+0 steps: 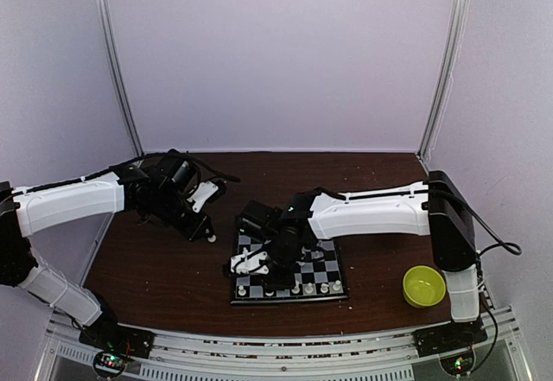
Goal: Set up the chess pieces on the board
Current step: Place the bishop on c1, then place the king at d1.
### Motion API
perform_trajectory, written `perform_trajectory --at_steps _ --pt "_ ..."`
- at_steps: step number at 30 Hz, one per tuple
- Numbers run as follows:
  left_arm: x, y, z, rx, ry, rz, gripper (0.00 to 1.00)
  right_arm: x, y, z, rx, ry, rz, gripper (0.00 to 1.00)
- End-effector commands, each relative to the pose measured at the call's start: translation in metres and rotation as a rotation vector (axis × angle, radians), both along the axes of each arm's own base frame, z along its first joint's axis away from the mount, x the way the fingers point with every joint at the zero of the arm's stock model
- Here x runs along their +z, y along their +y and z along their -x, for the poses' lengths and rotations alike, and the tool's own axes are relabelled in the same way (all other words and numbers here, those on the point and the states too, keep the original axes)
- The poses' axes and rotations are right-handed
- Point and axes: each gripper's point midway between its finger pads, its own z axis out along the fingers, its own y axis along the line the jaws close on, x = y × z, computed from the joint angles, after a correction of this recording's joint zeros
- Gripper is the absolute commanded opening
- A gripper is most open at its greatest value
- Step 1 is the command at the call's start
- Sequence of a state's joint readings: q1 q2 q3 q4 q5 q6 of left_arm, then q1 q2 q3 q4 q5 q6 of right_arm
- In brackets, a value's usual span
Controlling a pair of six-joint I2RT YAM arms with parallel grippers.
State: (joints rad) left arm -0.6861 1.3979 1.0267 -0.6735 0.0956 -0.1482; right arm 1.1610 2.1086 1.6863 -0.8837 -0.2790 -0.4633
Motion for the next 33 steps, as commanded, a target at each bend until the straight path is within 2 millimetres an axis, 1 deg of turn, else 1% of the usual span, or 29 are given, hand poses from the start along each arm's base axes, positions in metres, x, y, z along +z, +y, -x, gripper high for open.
perform_trajectory --at_steps 1,3,6,8,9,11,13,14,15,17,21,24,25,26,28,30,33 --pt "0.002 -0.005 -0.005 -0.002 -0.011 0.032 0.03 -0.003 0.003 -0.007 -0.02 -0.037 0.006 0.13" --pt "0.002 -0.006 -0.004 -0.006 -0.008 0.034 0.03 -0.004 0.003 -0.006 -0.019 -0.031 0.006 0.15" --pt "0.002 -0.006 -0.005 -0.007 -0.01 0.035 0.03 -0.003 0.003 -0.004 -0.02 -0.02 0.005 0.19" --pt "0.004 -0.006 -0.005 -0.007 -0.016 0.037 0.03 0.003 0.003 -0.003 -0.017 -0.017 -0.002 0.22" --pt "0.006 -0.006 -0.005 -0.007 -0.02 0.04 0.03 0.009 0.003 -0.003 -0.016 -0.02 -0.008 0.23" --pt "0.01 -0.008 -0.004 -0.016 -0.022 0.06 0.03 0.026 -0.001 -0.003 -0.003 -0.039 -0.029 0.25" --pt "0.02 -0.016 0.001 -0.052 -0.02 0.101 0.03 0.045 -0.013 -0.008 0.003 -0.083 -0.056 0.28" --pt "0.027 -0.022 0.004 -0.077 -0.022 0.127 0.03 0.055 -0.022 -0.011 0.0 -0.106 -0.076 0.29" --pt "0.032 -0.027 0.008 -0.099 -0.024 0.142 0.03 0.071 -0.032 -0.014 -0.005 -0.129 -0.111 0.3" --pt "0.043 -0.036 0.013 -0.14 -0.036 0.157 0.03 0.08 -0.056 -0.022 -0.034 -0.143 -0.136 0.31" --pt "0.059 -0.057 0.022 -0.218 -0.051 0.164 0.03 0.087 -0.111 -0.043 -0.15 -0.145 -0.184 0.33" --pt "0.065 -0.082 0.037 -0.31 -0.056 0.159 0.03 0.09 -0.152 -0.062 -0.275 -0.123 -0.235 0.33" --pt "0.066 -0.09 0.042 -0.346 -0.055 0.154 0.04 0.086 -0.17 -0.07 -0.335 -0.112 -0.245 0.33" --pt "0.069 -0.1 0.046 -0.379 -0.058 0.153 0.04 0.088 -0.181 -0.075 -0.376 -0.111 -0.267 0.33" --pt "0.065 -0.114 0.055 -0.443 -0.05 0.126 0.04 0.089 -0.2 -0.083 -0.456 -0.105 -0.323 0.34" --pt "0.059 -0.126 0.061 -0.497 -0.041 0.094 0.04 0.094 -0.214 -0.089 -0.509 -0.118 -0.4 0.35" --pt "0.042 -0.144 0.068 -0.578 -0.013 0.037 0.04 0.105 -0.233 -0.102 -0.558 -0.197 -0.441 0.38"
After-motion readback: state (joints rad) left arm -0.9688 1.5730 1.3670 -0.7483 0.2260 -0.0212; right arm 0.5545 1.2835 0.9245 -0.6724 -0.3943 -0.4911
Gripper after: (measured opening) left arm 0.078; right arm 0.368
